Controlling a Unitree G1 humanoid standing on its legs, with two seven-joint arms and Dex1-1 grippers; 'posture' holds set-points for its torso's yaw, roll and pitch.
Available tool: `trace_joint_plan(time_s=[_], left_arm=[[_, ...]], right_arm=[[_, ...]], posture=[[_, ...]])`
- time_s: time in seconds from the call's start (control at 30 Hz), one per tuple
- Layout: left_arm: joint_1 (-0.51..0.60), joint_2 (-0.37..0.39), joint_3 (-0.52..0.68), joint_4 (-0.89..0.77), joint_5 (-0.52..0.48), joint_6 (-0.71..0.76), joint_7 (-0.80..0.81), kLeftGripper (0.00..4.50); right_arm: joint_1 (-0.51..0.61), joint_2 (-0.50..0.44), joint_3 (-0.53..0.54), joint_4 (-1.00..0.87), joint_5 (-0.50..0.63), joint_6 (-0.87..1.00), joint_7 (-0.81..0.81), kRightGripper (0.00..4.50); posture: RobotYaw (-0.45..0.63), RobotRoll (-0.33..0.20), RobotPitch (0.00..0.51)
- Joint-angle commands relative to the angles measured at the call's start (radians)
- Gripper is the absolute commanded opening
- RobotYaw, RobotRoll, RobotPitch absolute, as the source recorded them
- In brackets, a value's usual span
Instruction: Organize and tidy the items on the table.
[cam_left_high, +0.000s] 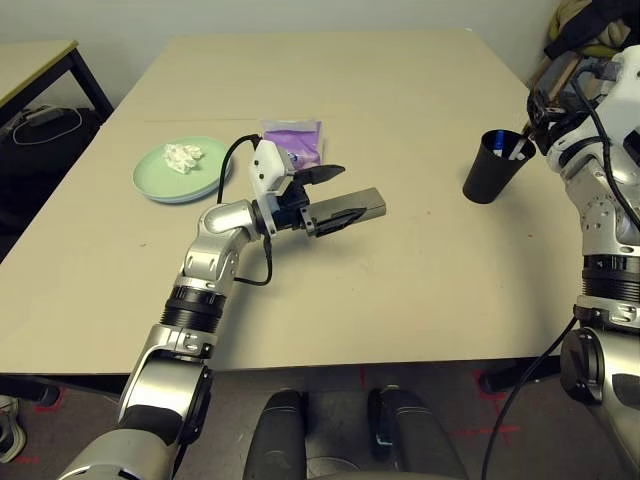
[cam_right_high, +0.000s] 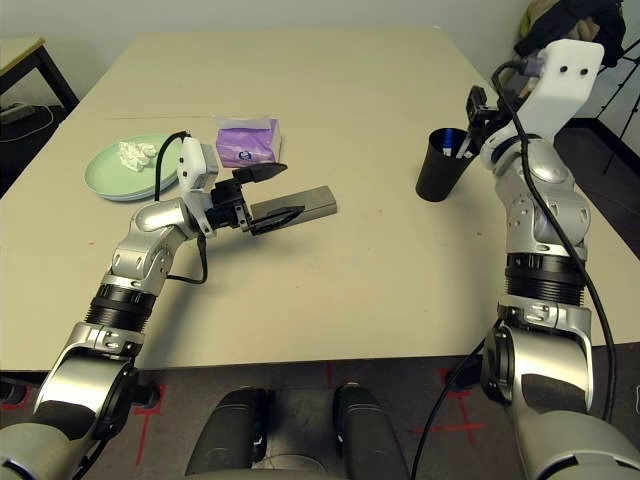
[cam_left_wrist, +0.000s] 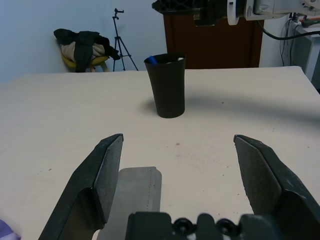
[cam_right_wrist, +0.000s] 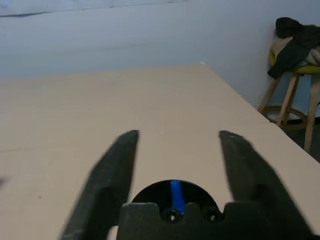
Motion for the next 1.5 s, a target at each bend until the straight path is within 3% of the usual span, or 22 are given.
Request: trace_joint_plan(time_s=[0.03,0.27,0.47,0.6,0.8,0.93,1.07,1.23,1.5], left_arm=[[0.008,-0.007,0.006,-0.018,-0.005,0.009,0.013,4.5],[0.005,-0.013,0.023,-0.02,-0.016,0.017,0.028,4.5],[0.019,-0.007,0.035,-0.029,-0.017,0.015,0.028,4.5],[0.05,0.013,0.036,-0.055,-0.014,0.023,0.021,4.5],[0.085,0.057,0.062,-0.091,-0.019,0.042,0.034,4.5],[0.114,0.064,0.124,-0.106,-0.001,0.029,0.136,4.5],[0.167,0.045,0.19,-0.135,0.026,0.002,0.299,4.5],[0.245,-0.014,0.315,-0.124,0.08,0.006,0.627,4.5],[0.267,0.013,0.4,-0.016,0.082,-0.022,0.761,4.5]], right_arm=[[0.007,-0.006,-0.001,-0.02,-0.003,0.017,0.004,4.46],[0.007,0.013,-0.008,-0.023,0.011,-0.017,0.022,4.46],[0.089,0.04,0.013,-0.033,0.028,-0.176,0.167,4.46],[0.257,0.071,0.038,-0.106,0.113,-0.268,0.396,4.46],[0.396,0.102,0.064,-0.119,0.134,-0.385,0.544,4.46],[0.398,0.137,0.073,-0.007,0.048,-0.588,0.536,4.46],[0.397,0.175,0.084,0.052,0.011,-0.677,0.488,4.46],[0.414,0.215,0.054,0.104,-0.008,-0.704,0.365,4.46],[0.417,0.193,0.011,0.083,-0.014,-0.643,0.209,4.46]], posture=[[0.12,0.0,0.081],[0.12,0.0,0.077],[0.13,0.0,0.075],[0.14,0.0,0.076],[0.15,0.0,0.077],[0.17,0.0,0.077],[0.2,0.0,0.077],[0.21,0.0,0.074],[0.19,0.0,0.077]])
